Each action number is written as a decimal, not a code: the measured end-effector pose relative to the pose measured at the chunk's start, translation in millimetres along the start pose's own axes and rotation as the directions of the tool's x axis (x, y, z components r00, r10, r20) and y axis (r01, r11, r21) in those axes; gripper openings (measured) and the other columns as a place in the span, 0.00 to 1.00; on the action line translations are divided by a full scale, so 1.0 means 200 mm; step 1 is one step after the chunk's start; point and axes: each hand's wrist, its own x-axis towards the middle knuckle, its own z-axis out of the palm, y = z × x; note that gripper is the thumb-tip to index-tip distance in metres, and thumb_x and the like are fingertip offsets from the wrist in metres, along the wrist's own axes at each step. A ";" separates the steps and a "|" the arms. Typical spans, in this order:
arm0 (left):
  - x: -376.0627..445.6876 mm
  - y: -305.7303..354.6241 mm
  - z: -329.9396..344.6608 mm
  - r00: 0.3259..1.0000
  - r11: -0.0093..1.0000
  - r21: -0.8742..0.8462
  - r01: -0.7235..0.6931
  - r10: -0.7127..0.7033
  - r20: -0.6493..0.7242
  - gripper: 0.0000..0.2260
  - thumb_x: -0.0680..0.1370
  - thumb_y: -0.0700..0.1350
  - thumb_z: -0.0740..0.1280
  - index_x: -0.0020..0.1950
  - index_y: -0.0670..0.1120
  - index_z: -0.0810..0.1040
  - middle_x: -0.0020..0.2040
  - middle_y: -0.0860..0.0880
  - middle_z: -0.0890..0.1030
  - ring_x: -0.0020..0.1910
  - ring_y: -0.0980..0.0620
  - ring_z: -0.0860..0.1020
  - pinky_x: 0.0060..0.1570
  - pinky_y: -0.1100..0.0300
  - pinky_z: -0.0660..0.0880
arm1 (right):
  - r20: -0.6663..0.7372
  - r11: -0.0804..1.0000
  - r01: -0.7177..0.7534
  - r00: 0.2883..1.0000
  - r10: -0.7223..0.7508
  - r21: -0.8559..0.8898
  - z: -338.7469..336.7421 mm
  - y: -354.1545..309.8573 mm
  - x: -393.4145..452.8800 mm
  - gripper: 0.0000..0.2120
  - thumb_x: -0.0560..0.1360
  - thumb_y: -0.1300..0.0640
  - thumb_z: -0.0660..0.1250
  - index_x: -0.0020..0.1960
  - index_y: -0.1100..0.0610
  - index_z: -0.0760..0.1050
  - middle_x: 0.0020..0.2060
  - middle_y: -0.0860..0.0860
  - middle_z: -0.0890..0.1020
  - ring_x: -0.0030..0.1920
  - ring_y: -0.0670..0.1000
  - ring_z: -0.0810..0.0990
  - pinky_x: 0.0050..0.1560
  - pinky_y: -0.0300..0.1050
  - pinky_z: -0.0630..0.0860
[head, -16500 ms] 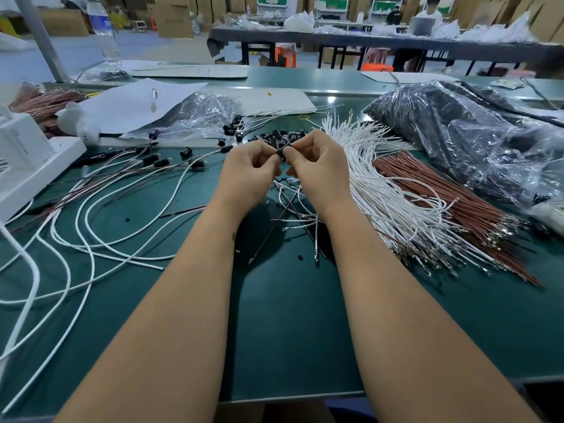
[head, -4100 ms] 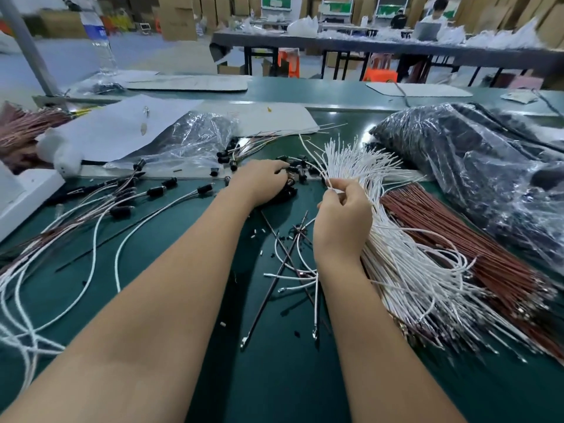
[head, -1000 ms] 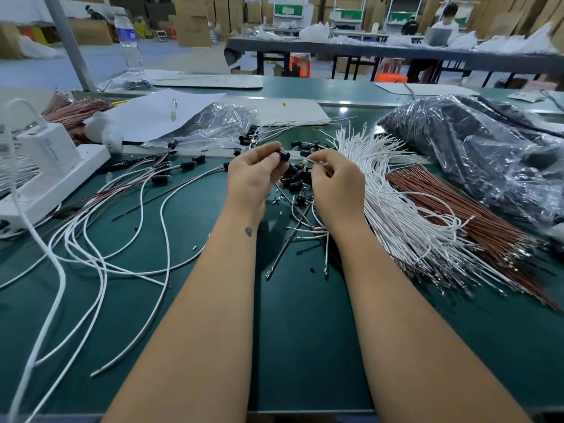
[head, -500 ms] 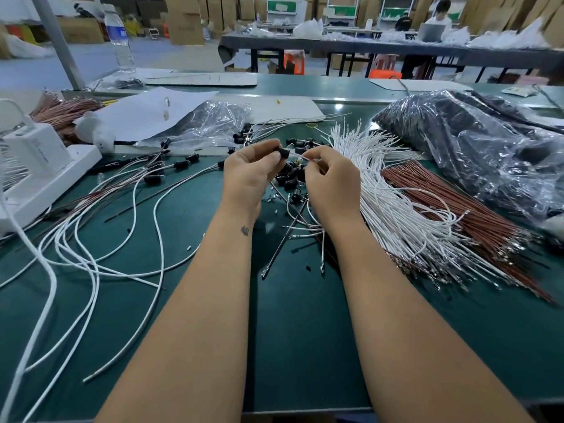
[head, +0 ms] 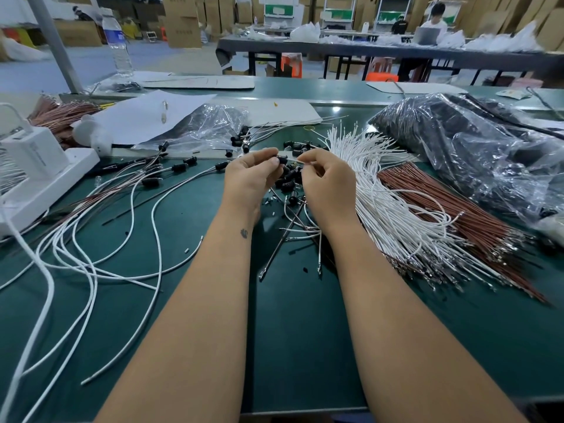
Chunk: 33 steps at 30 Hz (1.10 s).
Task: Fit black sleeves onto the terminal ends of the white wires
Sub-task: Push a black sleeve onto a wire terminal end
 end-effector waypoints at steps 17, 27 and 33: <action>-0.02 -0.01 0.02 0.992 0.989 0.132 -0.073 0.059 0.108 0.18 0.74 0.25 0.64 0.56 0.44 0.72 0.45 0.46 0.82 0.42 0.50 0.81 0.47 0.60 0.80 | 0.074 0.999 0.034 0.997 -0.033 -0.012 0.02 0.01 0.00 0.11 0.78 0.64 0.62 0.58 0.54 0.73 0.38 0.43 0.76 0.40 0.48 0.76 0.41 0.45 0.72; -0.03 0.00 0.01 0.994 0.982 0.165 -0.091 0.080 0.071 0.11 0.77 0.31 0.65 0.55 0.43 0.78 0.40 0.51 0.84 0.41 0.57 0.82 0.47 0.64 0.79 | 0.068 0.993 0.073 0.995 -0.067 -0.088 0.02 -0.01 0.01 0.08 0.77 0.63 0.65 0.54 0.59 0.79 0.50 0.53 0.81 0.49 0.51 0.78 0.50 0.40 0.72; 0.00 0.02 -0.04 0.895 0.859 0.467 -0.209 0.361 -0.262 0.11 0.77 0.33 0.65 0.43 0.48 0.81 0.39 0.51 0.82 0.31 0.61 0.76 0.32 0.67 0.73 | -0.046 0.912 0.133 0.985 -0.164 -0.388 0.01 -0.01 0.02 0.08 0.78 0.60 0.65 0.56 0.57 0.77 0.52 0.51 0.76 0.53 0.51 0.75 0.57 0.42 0.62</action>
